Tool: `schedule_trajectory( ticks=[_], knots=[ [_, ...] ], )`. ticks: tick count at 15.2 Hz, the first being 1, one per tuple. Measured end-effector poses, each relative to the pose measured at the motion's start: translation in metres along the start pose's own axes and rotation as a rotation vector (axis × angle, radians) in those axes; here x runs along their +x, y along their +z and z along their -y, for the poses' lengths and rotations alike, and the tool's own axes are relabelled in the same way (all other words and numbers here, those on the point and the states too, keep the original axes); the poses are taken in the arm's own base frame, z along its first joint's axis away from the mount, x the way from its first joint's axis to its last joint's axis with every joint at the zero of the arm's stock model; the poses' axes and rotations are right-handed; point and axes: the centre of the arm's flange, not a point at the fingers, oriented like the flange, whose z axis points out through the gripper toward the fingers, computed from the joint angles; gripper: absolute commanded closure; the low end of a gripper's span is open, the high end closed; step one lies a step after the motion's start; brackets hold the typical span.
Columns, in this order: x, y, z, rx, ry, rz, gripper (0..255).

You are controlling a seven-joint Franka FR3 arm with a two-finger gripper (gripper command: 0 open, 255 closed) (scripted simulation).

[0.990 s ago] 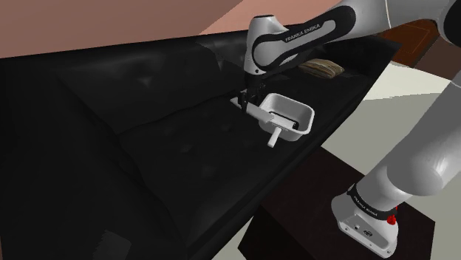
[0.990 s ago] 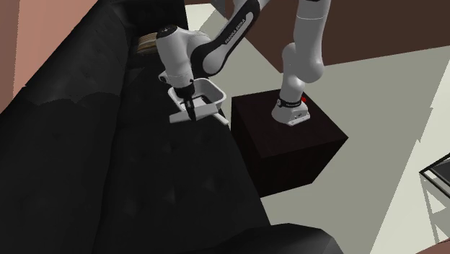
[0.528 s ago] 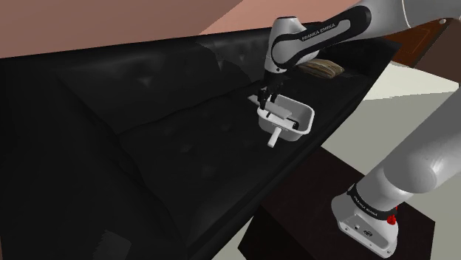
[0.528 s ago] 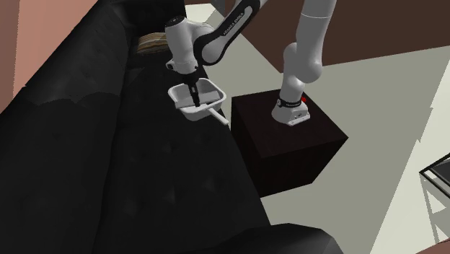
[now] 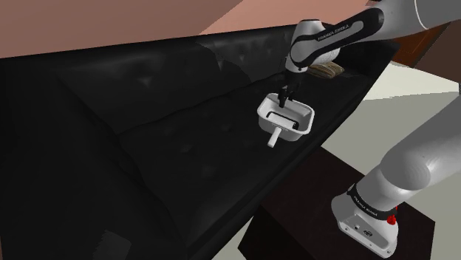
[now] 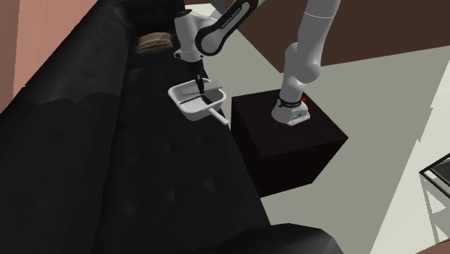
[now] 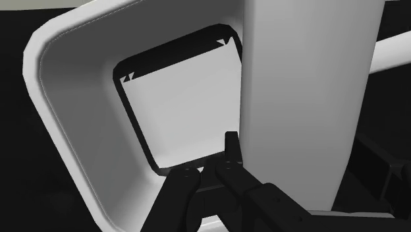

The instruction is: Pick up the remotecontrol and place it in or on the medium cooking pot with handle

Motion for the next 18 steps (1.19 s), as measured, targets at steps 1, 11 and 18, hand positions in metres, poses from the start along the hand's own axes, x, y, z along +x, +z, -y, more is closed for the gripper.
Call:
schedule_trajectory(
  ticks=[1, 11, 18],
  knots=[
    [-0.002, 0.001, -0.006, 0.0, 0.0, 0.0, 255],
    [0.0, 0.05, -0.013, 0.0, -0.002, 0.001, 255],
    [0.003, 0.069, -0.014, 0.0, -0.002, 0.0, 255]
  ],
)
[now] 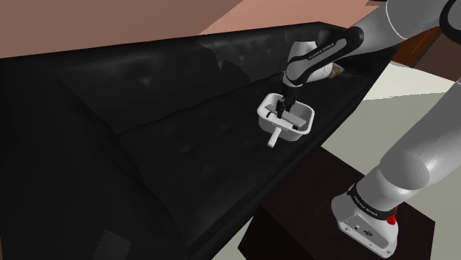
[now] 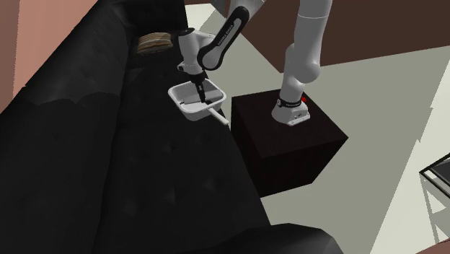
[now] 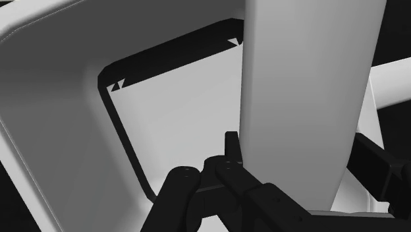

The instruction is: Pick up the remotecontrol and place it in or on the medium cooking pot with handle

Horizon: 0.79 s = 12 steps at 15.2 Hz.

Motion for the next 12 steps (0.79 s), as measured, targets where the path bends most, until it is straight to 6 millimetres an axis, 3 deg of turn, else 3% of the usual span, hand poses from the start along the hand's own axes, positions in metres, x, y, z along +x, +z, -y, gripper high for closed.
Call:
schedule_trajectory(
  ticks=[2, 3, 9, 12],
  knots=[
    [0.0, 0.0, 0.0, 0.0, 0.0, 0.0, 255],
    [0.0, 0.0, 0.0, 0.0, 0.0, 0.0, 0],
    [0.0, 0.0, 0.0, 0.0, 0.0, 0.0, 0],
    [0.001, -0.027, 0.001, -0.001, 0.0, -0.002, 0]
  ],
)
